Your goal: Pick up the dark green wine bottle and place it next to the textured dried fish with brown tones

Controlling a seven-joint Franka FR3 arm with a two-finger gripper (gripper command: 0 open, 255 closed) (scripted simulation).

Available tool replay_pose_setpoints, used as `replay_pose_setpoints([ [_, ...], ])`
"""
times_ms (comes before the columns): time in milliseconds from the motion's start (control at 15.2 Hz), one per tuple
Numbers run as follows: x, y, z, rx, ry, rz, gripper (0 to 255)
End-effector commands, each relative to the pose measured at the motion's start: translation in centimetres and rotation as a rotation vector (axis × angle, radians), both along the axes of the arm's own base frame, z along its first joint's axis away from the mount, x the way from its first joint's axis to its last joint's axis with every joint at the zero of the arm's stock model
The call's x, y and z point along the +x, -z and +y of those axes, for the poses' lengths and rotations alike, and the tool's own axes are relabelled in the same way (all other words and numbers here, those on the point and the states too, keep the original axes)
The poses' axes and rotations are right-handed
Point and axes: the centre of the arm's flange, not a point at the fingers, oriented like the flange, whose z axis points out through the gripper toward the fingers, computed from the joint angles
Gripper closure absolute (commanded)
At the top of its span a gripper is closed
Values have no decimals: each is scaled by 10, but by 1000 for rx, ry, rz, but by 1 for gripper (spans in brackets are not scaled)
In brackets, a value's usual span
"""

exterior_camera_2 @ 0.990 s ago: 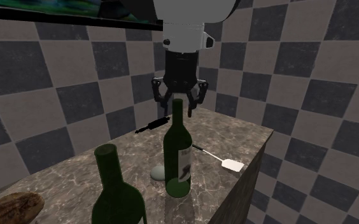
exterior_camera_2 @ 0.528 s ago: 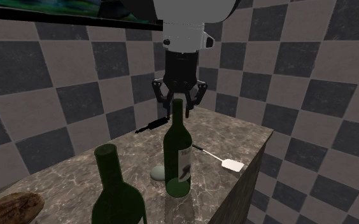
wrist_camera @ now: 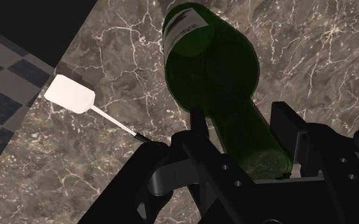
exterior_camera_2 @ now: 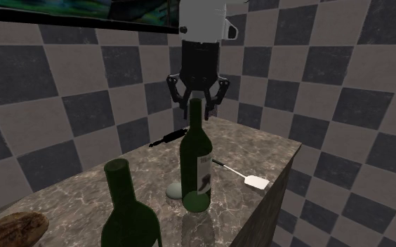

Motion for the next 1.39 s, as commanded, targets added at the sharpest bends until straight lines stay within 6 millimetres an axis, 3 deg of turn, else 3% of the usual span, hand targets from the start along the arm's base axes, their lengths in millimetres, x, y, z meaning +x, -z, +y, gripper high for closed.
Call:
replay_pose_setpoints([
  [0,0,-10,0,0,0,0,255],
  [1320,0,-111,0,0,0,0,255],
])
